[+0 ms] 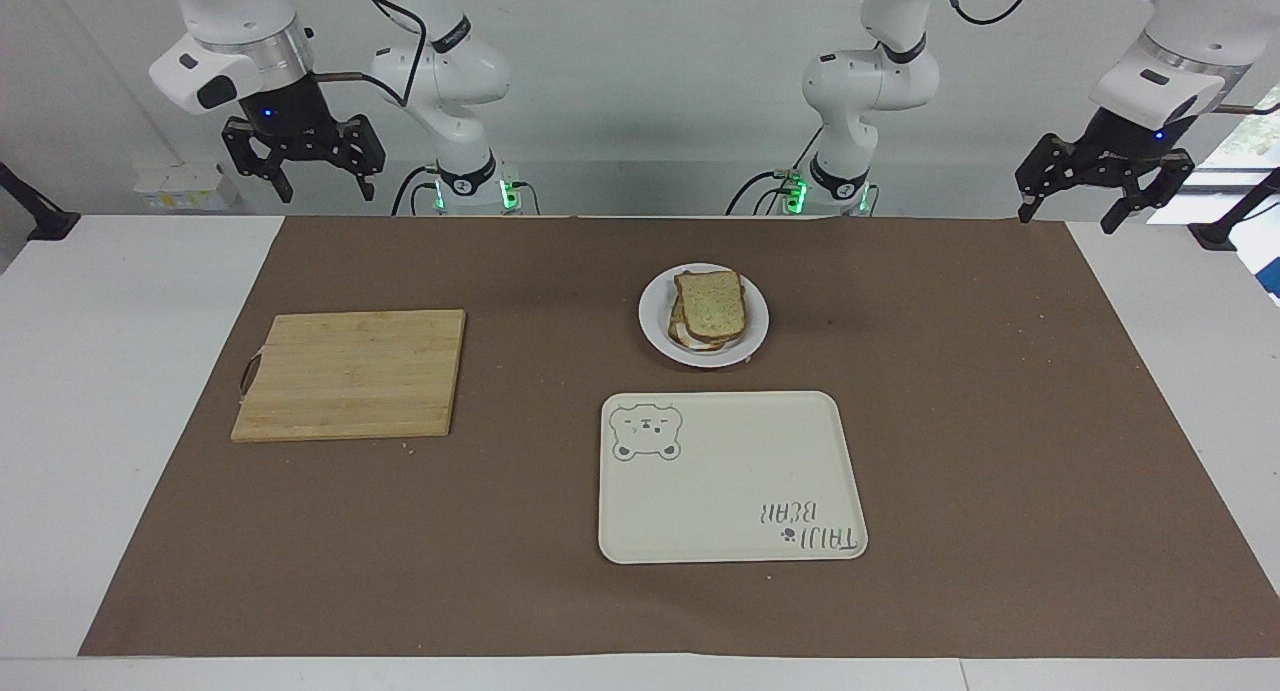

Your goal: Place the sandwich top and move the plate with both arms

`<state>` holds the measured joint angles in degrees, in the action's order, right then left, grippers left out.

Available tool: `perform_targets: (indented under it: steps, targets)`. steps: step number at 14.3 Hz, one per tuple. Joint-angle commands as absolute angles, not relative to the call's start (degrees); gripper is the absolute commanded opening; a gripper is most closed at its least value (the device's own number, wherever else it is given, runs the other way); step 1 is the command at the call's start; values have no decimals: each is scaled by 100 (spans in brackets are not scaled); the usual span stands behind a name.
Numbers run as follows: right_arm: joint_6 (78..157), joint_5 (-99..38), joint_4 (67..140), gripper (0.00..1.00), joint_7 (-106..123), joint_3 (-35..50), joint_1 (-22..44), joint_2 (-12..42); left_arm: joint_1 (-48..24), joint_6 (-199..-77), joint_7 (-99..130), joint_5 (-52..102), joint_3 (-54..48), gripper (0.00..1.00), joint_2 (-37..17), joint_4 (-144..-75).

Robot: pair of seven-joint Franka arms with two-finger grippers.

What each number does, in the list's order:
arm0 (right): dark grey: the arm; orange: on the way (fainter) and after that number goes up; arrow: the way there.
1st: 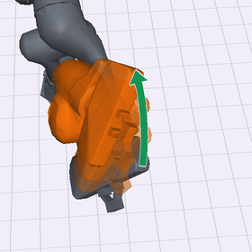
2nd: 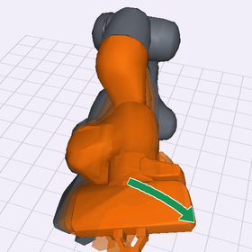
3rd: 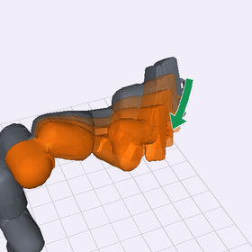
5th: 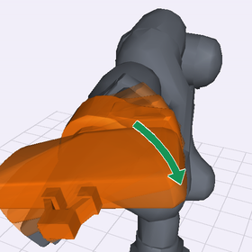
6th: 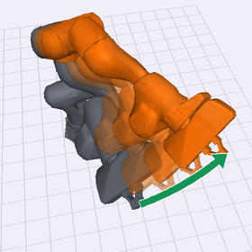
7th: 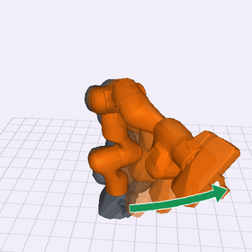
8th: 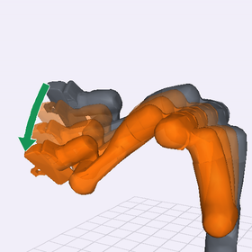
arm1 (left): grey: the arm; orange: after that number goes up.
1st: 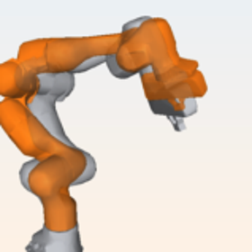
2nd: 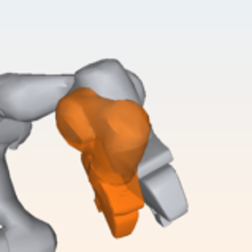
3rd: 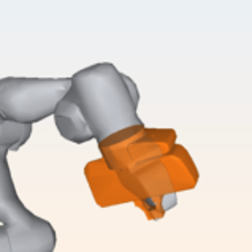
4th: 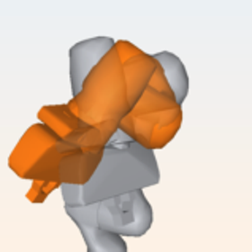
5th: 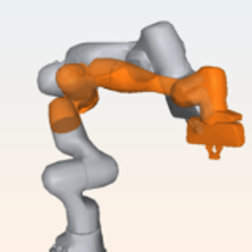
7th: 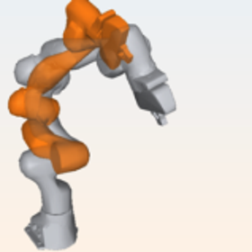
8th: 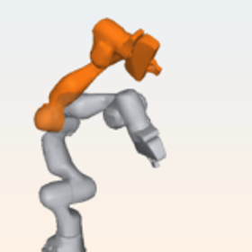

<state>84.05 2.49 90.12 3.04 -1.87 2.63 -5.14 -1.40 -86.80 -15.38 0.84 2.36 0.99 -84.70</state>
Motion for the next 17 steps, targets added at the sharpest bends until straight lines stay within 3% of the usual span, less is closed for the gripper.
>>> perform_targets:
  steps: [1, 17]
  targets:
    - [8569, 185, 9141, 100, 413, -167, 193, -598, -114, -8569, -1477, 9, 211, 100, 149, -8446]
    - [8455, 0, 9220, 100, -9, -176, 97, -650, -141, -8561, -1468, 9, 202, 100, 158, -8446]
